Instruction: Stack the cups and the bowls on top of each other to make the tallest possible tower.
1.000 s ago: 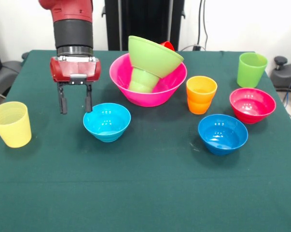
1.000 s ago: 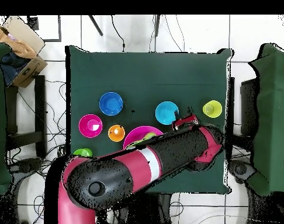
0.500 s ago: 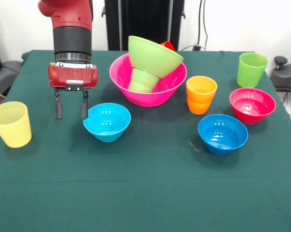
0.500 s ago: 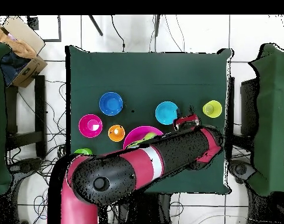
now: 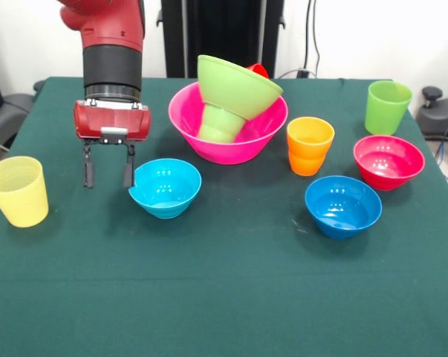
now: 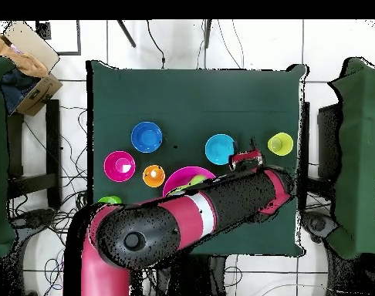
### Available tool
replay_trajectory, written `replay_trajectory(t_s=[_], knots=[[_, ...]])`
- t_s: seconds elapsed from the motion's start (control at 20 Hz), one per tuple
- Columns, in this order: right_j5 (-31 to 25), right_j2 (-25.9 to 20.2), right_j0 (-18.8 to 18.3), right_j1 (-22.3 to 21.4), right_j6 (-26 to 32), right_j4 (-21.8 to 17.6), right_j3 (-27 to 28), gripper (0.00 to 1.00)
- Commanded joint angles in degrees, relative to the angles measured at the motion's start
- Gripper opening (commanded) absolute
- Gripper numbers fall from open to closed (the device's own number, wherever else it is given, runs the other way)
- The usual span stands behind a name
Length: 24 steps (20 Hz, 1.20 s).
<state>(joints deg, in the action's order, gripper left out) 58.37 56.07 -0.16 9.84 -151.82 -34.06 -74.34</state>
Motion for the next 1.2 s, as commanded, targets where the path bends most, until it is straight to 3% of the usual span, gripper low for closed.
replay_trajectory(t_s=[0.05, 0.15, 0.2, 0.25, 0.3, 0.4, 0.55, 0.7, 0.85, 0.95, 1.1, 1.2], knots=[[-6.05, -7.52, 1.29, 3.83, 8.86, 4.97, 3.86, 1.00], [-9.49, -6.62, 2.40, 4.50, 5.89, 1.64, 5.66, 1.00], [-11.64, -6.70, 2.87, 4.43, 1.55, -1.84, 7.00, 1.00], [-12.48, -7.40, 3.07, 4.00, -6.33, -7.77, 8.84, 1.00], [-11.23, -8.29, 2.93, 3.26, -15.04, -13.42, 10.31, 1.00], [-4.63, -10.15, 1.47, 1.01, -24.70, -19.56, 11.43, 1.00], [0.80, -10.22, 0.94, 1.41, -29.60, -26.55, 14.17, 1.00], [5.14, -9.77, 2.30, 0.04, -30.21, -31.45, 11.05, 1.00], [6.09, -11.01, 2.08, -0.53, -29.32, -31.97, 10.64, 1.00], [3.90, -11.09, 1.87, -0.65, -27.77, -30.69, 10.87, 1.00], [-6.08, -10.47, 2.06, 0.81, -14.75, -22.66, 10.28, 1.00], [-5.74, -10.81, 1.38, 0.57, -13.05, -21.43, 9.83, 1.00]])
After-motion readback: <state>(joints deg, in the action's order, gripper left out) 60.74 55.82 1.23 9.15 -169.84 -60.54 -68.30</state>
